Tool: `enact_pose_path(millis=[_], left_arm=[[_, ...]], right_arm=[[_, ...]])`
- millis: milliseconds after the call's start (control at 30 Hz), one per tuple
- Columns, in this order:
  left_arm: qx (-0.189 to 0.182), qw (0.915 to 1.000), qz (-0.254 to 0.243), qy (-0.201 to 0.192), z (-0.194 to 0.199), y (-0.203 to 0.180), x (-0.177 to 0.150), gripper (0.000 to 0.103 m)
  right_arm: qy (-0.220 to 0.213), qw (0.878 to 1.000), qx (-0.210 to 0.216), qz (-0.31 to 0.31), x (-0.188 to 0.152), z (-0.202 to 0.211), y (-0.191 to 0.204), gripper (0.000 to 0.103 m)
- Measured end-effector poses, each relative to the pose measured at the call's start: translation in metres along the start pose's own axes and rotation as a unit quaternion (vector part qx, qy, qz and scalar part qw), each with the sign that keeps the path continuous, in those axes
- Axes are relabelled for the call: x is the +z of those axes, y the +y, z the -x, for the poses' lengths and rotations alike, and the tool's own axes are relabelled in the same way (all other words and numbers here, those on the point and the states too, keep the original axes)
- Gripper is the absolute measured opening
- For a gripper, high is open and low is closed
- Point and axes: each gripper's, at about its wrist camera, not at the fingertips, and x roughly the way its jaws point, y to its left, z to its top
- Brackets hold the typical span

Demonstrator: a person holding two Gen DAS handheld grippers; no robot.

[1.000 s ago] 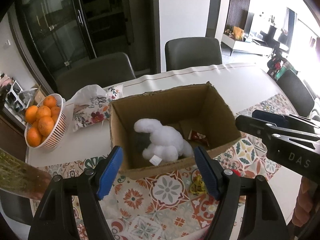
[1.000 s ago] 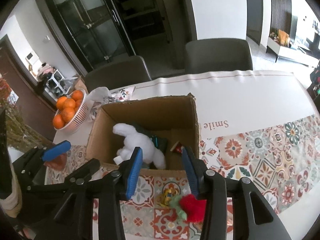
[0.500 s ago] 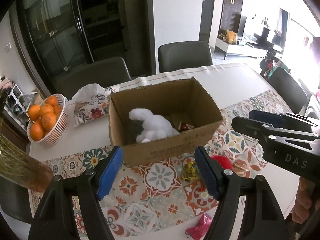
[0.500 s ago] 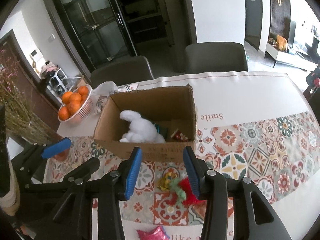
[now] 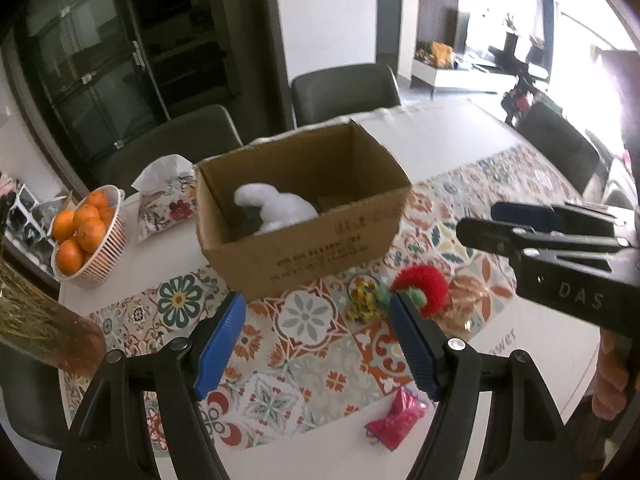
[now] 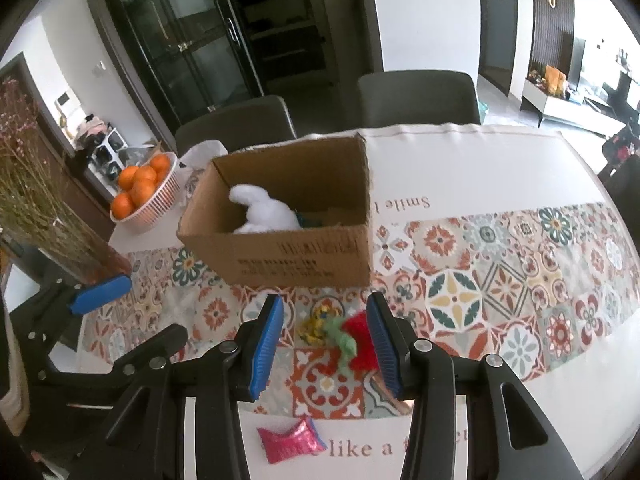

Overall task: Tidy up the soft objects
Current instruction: 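Withdraw both tools from the box toward the remaining items on the runner, then grasp the pink candy packet with the left tool while the right tool grasps the gold biscuit packet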

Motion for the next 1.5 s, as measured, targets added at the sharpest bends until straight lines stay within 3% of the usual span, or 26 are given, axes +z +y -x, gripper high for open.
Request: enact_pose_path(millis=[767,1500], left_arm=[[-0.034,0.9916,-0.096,0.079,-0.03,-0.055,-0.026,0.074],[-0.067,0.9818,-0.143,0.105,-0.044,-0.085,-0.055,0.074]], right_arm=[[0.041,0.997,-0.032,-0.058,-0.047,-0.016,-0.045,0.045],[0.055,0.994,-0.026,-0.094,-0.089,-0.033,-0.063,0.048]])
